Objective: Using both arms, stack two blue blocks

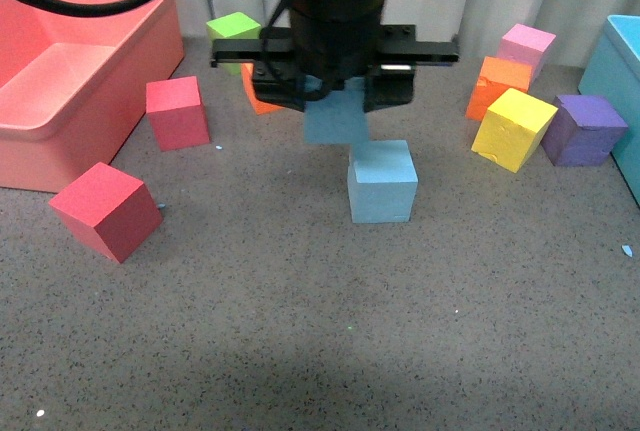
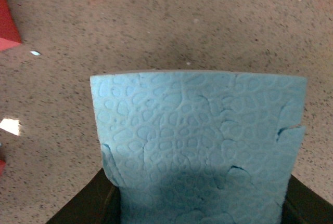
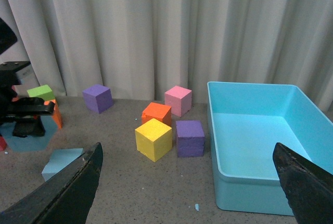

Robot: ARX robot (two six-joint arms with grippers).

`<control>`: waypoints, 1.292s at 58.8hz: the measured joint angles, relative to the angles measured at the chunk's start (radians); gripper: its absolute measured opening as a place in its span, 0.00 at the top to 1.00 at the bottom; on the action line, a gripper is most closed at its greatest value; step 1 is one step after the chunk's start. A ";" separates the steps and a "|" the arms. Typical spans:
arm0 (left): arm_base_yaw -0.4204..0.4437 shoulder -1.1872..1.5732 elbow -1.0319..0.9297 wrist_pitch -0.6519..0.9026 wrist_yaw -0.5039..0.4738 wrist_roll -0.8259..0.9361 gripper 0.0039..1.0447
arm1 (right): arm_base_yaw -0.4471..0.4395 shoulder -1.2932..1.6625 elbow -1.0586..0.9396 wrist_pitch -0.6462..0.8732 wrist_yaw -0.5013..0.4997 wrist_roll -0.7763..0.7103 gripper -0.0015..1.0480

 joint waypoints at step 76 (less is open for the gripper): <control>-0.092 0.133 0.179 -0.154 0.021 -0.107 0.56 | 0.000 0.000 0.000 0.000 0.000 0.000 0.09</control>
